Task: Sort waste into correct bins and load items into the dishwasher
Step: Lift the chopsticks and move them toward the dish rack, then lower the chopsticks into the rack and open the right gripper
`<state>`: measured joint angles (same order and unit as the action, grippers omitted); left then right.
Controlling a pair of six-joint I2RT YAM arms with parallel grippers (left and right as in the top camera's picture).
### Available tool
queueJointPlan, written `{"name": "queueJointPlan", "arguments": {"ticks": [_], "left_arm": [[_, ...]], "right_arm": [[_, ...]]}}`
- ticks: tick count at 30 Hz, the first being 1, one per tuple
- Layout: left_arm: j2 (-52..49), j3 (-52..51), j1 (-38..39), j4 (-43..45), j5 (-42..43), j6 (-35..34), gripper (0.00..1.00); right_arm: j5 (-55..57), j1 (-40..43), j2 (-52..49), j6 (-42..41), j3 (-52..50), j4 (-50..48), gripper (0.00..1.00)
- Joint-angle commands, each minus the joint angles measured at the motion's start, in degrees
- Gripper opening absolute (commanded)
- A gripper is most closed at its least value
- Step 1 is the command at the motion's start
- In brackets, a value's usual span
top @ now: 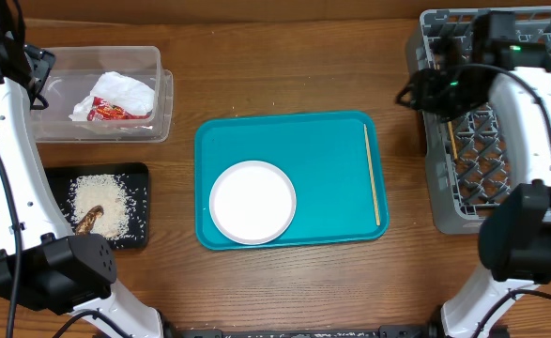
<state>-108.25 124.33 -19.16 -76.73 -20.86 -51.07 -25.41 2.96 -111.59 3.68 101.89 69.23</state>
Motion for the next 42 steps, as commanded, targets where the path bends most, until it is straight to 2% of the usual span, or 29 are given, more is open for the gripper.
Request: {"name": "queueJointPlan", "arguments": {"ticks": [1, 5, 7, 12, 21, 42], "left_arm": [[-0.22, 0.22, 0.22, 0.09, -1.09, 0.04, 1.00], [-0.22, 0.22, 0.22, 0.09, -1.11, 0.04, 1.00], [-0.22, 0.22, 0.22, 0.09, -1.09, 0.04, 1.00], [-0.22, 0.22, 0.22, 0.09, -1.11, 0.04, 1.00], [-0.22, 0.22, 0.22, 0.09, -1.09, 0.04, 1.00], [-0.22, 0.22, 0.22, 0.09, -1.09, 0.04, 1.00]], "right_arm": [[7.78, -5.62, 0.87, -6.27, 0.26, 0.55, 0.54], [20.24, -11.19, 0.37, -12.70, -2.80, -1.60, 0.52], [24.87, -13.44, 0.33, -16.35, -5.81, -3.61, 0.47], [30.56, -16.15, 0.33, -19.89, -13.44, -7.72, 0.45], [27.54, -16.48, 0.33, -20.22, -22.80, -13.53, 0.40], [30.51, -18.71, 0.33, -19.98, -28.89, -21.42, 0.37]]}}
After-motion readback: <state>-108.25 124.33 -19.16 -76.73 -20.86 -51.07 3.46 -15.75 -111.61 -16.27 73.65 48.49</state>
